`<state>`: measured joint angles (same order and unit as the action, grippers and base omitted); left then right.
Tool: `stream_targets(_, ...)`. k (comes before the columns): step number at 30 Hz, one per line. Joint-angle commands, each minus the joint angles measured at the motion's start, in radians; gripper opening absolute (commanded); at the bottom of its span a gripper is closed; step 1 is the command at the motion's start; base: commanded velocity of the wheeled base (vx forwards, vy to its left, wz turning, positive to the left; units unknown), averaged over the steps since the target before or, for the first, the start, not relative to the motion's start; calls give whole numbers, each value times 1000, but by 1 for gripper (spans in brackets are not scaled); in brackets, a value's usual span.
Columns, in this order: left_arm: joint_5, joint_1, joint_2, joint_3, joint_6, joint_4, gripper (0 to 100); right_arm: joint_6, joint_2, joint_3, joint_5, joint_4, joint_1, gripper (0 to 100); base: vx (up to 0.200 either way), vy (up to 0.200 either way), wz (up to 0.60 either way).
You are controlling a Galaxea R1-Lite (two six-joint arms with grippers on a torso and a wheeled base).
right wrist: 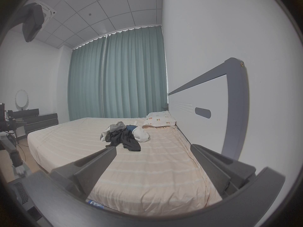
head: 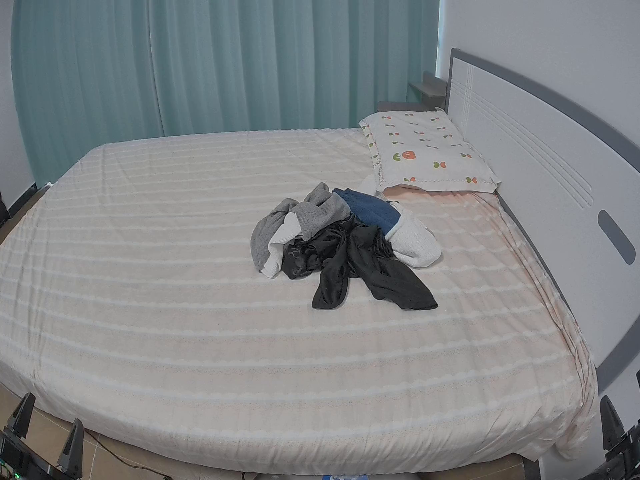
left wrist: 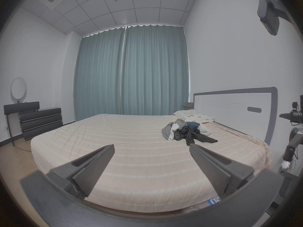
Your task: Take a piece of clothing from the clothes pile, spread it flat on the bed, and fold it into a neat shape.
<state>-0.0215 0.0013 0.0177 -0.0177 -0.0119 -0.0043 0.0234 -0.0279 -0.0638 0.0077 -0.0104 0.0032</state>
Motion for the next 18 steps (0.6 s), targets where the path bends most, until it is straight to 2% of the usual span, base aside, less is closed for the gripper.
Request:
stream_targets(1,-2,0,-18,18,-2,0,100,-5,-862,-286,132,-121,17,100,0,0,0)
stream_targets(3,-2,0,-18,18,-2,0,100,13,-966,-303,130,-191,26,100,0,0,0)
stream_targets(5,-2,0,-18,18,-3,0,100,44,-1146,-320,110,-321,60,100,0,0,0)
stream_targets(9,-2,0,-18,18,-3,0,100,61,-1230,-330,86,-396,78,100,0,0,0)
stream_targets(11,-2,0,-18,18,-3,0,100,98,-1365,-356,3,-523,130,100,0,0,0)
stream_targets(14,-2,0,-18,18,-3,0,100,150,-1483,-398,-54,-582,189,100,0,0,0)
stream_targets(18,-2,0,-18,18,-5,0,100,197,-1594,-468,-78,-594,238,100,0,0,0)
